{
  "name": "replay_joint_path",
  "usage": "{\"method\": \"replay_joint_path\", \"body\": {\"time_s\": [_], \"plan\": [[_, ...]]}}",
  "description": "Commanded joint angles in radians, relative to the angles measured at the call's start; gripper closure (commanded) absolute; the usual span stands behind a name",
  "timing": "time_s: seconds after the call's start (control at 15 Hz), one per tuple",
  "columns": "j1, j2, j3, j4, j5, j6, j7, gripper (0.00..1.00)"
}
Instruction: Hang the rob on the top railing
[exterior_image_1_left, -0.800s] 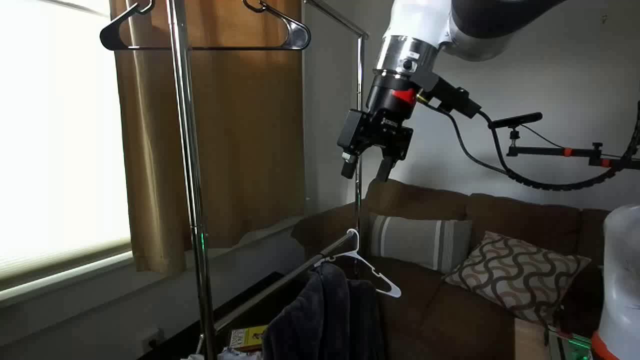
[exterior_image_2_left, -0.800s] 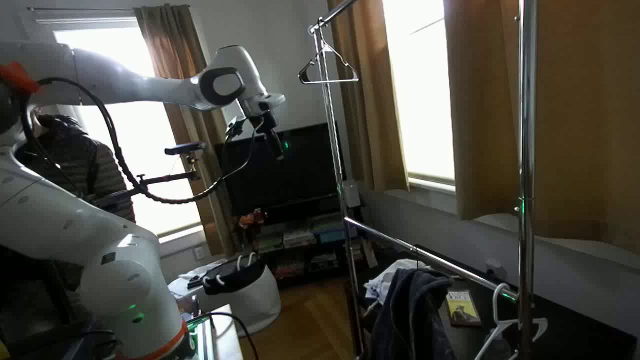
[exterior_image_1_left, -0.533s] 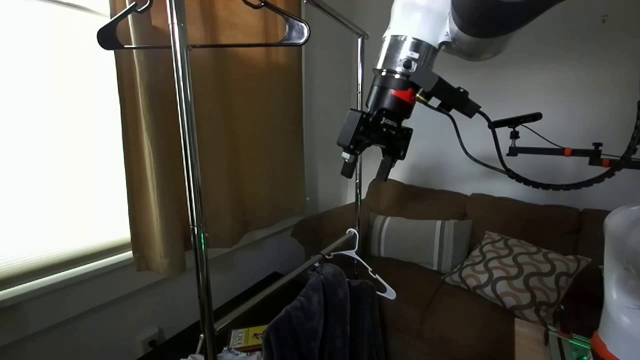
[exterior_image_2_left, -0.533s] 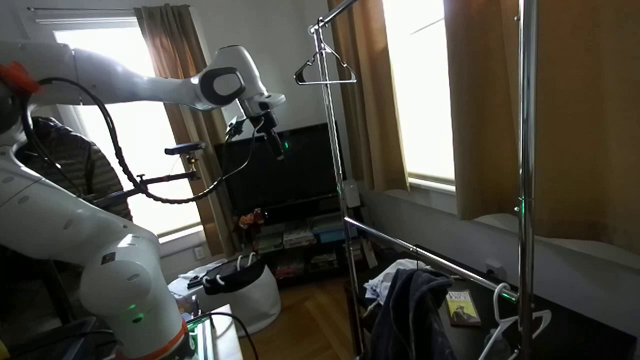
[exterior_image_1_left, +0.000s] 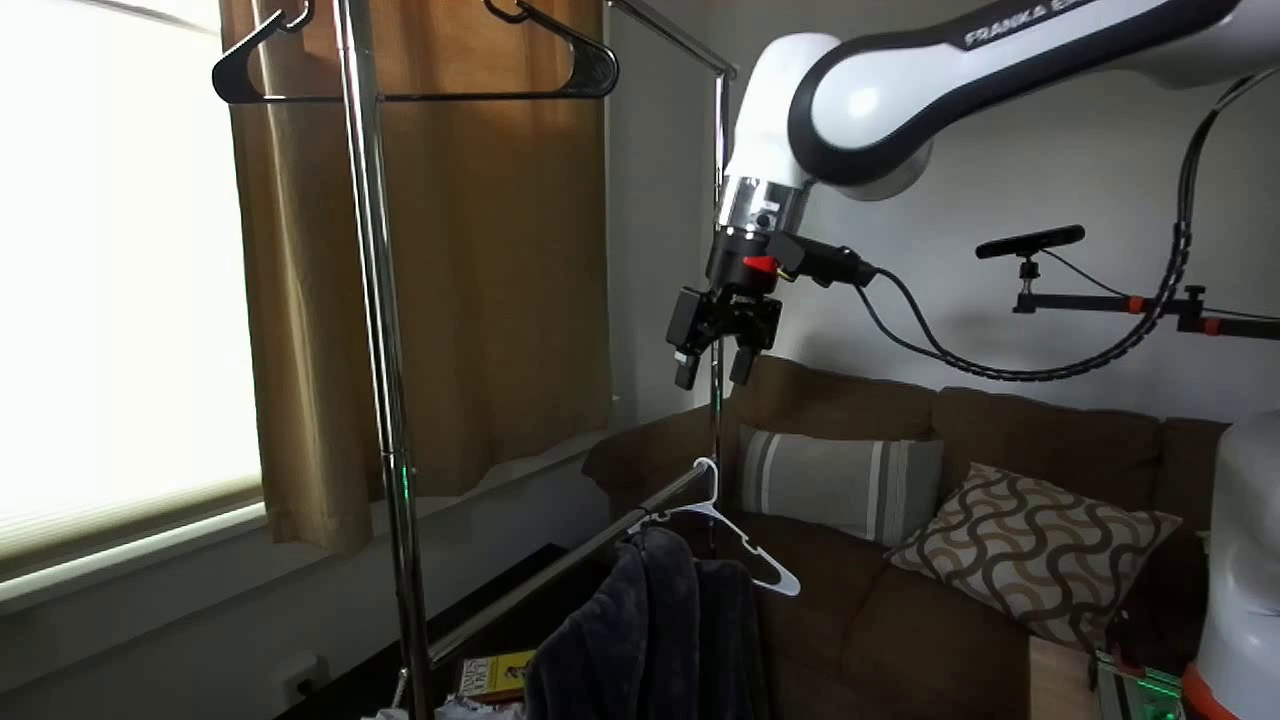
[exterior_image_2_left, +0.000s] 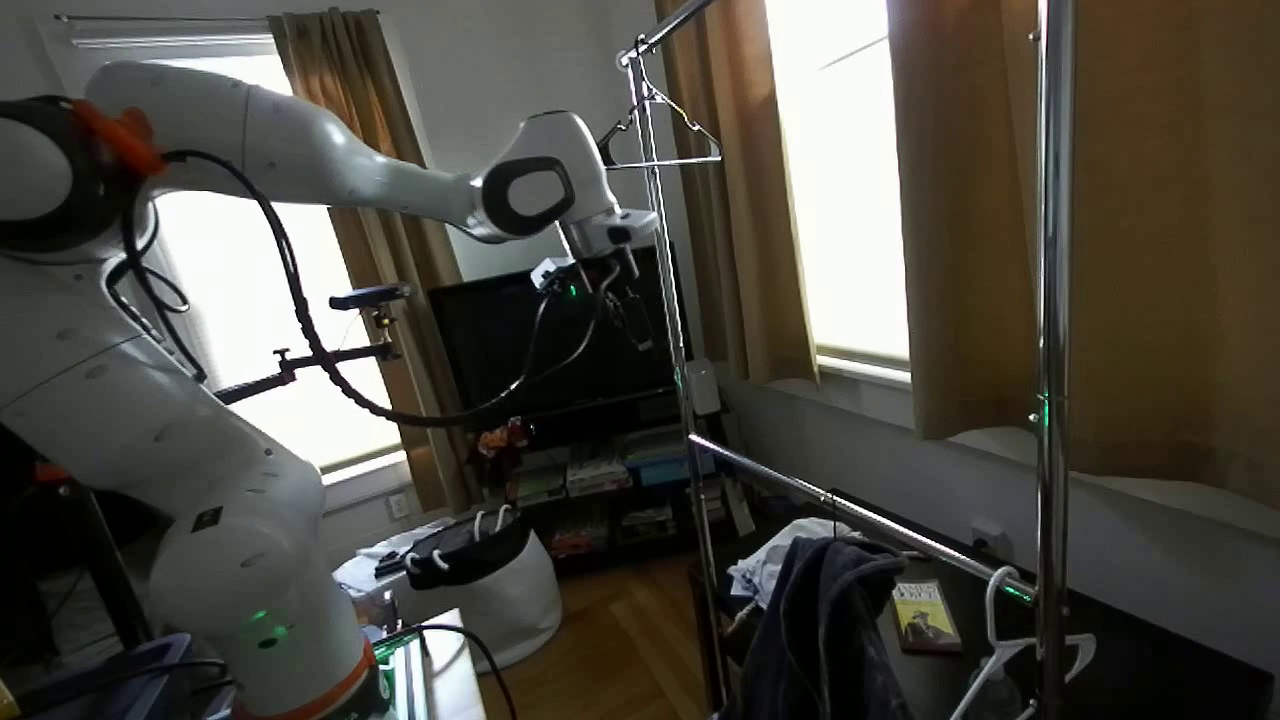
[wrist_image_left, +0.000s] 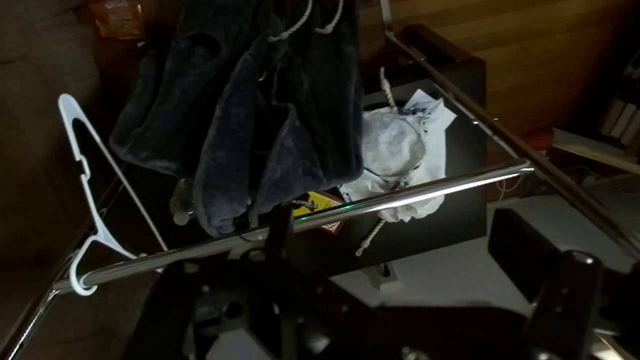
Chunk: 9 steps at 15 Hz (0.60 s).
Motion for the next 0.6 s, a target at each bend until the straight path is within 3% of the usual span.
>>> {"method": "replay_joint_path", "body": {"time_s": [0.0, 0.4, 0.47, 0.53], "plan": [[-0.026, 0.186, -0.097, 0.083, -0.066, 0.016, -0.189, 0.0], [-0.063, 0.493, -0.214, 0.174, -0.022, -0.031, -0.428, 0.0], [-0.053, 0.396, -0.201, 0.119, -0.042, 0.012, -0.382, 0.0], [-0.06, 0.443, -0.209, 0.131, -0.041, 0.011, -0.4, 0.0]]}}
